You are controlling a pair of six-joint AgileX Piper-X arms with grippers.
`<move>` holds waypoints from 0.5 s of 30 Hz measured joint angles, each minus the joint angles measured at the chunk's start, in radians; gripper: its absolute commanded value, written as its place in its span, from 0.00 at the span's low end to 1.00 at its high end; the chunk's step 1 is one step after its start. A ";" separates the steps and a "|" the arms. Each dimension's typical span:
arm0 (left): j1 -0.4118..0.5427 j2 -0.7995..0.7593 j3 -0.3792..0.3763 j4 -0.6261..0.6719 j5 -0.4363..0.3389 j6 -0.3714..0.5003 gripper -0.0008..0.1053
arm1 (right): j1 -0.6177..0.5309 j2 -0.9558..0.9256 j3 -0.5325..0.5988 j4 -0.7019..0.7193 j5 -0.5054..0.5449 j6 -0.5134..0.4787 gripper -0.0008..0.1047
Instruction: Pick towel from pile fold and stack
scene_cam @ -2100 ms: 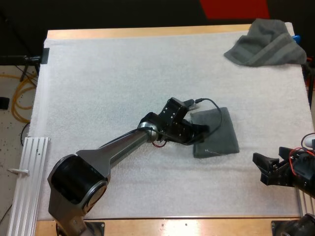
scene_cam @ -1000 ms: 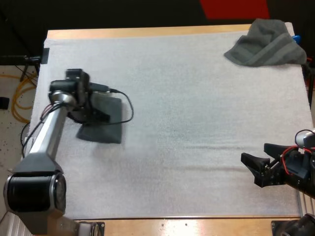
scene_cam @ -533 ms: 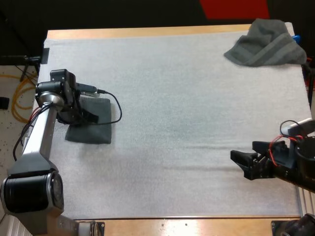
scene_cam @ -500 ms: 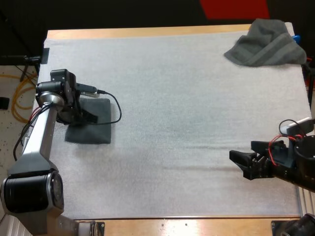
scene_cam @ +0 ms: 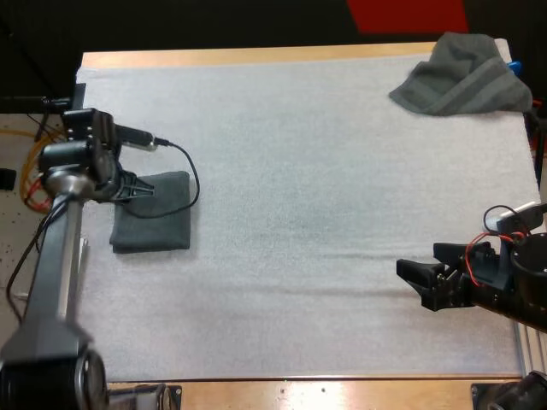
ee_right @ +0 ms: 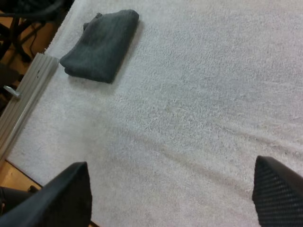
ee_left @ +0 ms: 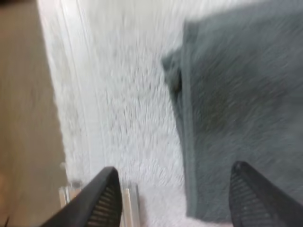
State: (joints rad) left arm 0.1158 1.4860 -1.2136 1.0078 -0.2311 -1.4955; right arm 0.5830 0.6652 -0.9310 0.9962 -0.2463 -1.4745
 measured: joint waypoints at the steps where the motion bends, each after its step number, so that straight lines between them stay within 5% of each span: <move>1: 0.000 -0.040 0.000 -0.005 0.025 -0.007 0.48 | 0.000 0.000 0.000 -0.005 -0.005 -0.001 0.66; 8: 0.000 -0.304 -0.001 -0.030 0.232 -0.066 0.48 | 0.000 0.027 0.000 -0.052 -0.010 -0.014 0.66; 15: 0.000 -0.500 -0.001 -0.030 0.353 -0.079 0.48 | -0.097 0.191 0.000 -0.124 0.024 -0.060 0.66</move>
State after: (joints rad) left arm 0.1158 0.9863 -1.2148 0.9782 0.1217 -1.5747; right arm 0.4865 0.8562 -0.9310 0.8723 -0.2228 -1.5342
